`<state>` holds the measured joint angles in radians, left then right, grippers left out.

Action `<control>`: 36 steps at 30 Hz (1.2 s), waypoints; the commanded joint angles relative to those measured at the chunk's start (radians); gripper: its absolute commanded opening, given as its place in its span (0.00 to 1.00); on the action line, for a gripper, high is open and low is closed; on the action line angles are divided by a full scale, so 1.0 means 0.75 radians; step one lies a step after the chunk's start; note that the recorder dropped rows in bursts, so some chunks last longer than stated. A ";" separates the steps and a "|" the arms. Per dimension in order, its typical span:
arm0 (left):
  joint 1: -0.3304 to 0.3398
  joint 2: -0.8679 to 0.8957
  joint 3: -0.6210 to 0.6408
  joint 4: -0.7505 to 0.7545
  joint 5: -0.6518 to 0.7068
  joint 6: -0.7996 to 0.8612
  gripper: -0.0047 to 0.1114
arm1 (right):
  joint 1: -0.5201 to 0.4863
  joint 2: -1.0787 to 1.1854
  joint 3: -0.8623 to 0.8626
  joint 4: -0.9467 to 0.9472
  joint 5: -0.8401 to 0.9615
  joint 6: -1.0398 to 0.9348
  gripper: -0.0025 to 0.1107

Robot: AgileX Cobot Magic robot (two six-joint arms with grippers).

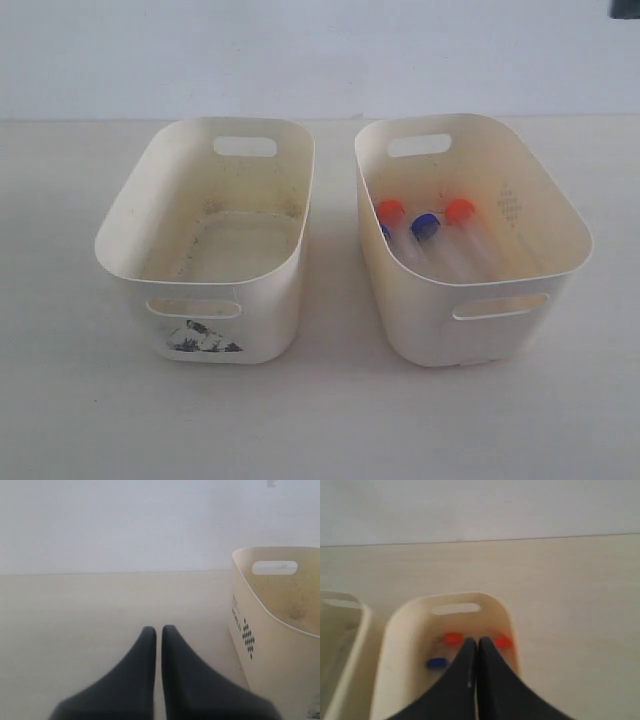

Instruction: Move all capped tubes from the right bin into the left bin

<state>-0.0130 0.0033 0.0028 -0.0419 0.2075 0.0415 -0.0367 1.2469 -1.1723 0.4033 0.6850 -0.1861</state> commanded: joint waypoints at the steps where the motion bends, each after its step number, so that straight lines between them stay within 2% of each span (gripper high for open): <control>1: 0.003 -0.004 -0.004 0.002 -0.013 -0.009 0.08 | 0.001 0.167 -0.111 0.510 0.026 -0.416 0.02; 8: 0.003 -0.004 -0.004 0.002 -0.013 -0.009 0.08 | 0.001 0.264 -0.111 0.573 -0.245 -0.410 0.02; 10: 0.003 -0.004 -0.004 0.002 -0.013 -0.009 0.08 | 0.001 0.286 -0.111 0.596 -0.229 -0.439 0.02; 13: 0.003 -0.004 -0.004 0.002 -0.013 -0.009 0.08 | 0.054 0.334 -0.114 0.584 -0.124 -0.726 0.02; 16: 0.003 -0.004 -0.004 0.002 -0.013 -0.009 0.08 | 0.175 0.375 -0.114 0.504 -0.060 -0.810 0.02; 19: 0.003 -0.004 -0.004 0.002 -0.013 -0.009 0.08 | 0.316 0.422 -0.122 0.099 -0.071 -0.550 0.02; 20: 0.003 -0.004 -0.004 0.002 -0.013 -0.009 0.08 | 0.368 0.450 -0.140 -0.160 -0.046 -0.299 0.02; 23: 0.003 -0.004 -0.004 0.002 -0.013 -0.009 0.08 | 0.434 0.528 -0.228 -0.634 0.151 0.248 0.02; 25: 0.003 -0.004 -0.004 0.002 -0.013 -0.009 0.08 | 0.434 0.576 -0.294 -0.647 0.278 0.299 0.02; 29: 0.003 -0.004 -0.004 0.002 -0.013 -0.009 0.08 | 0.434 0.693 -0.404 -0.562 0.486 0.191 0.02; 34: 0.003 -0.004 -0.004 0.002 -0.013 -0.009 0.08 | 0.434 0.840 -0.463 -0.547 0.548 0.191 0.02; 36: 0.003 -0.004 -0.004 0.002 -0.013 -0.009 0.08 | 0.434 0.889 -0.474 -0.547 0.560 0.191 0.06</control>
<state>-0.0130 0.0033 0.0028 -0.0419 0.2075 0.0415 0.2900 1.8716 -1.5100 -0.0085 1.0847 -0.0400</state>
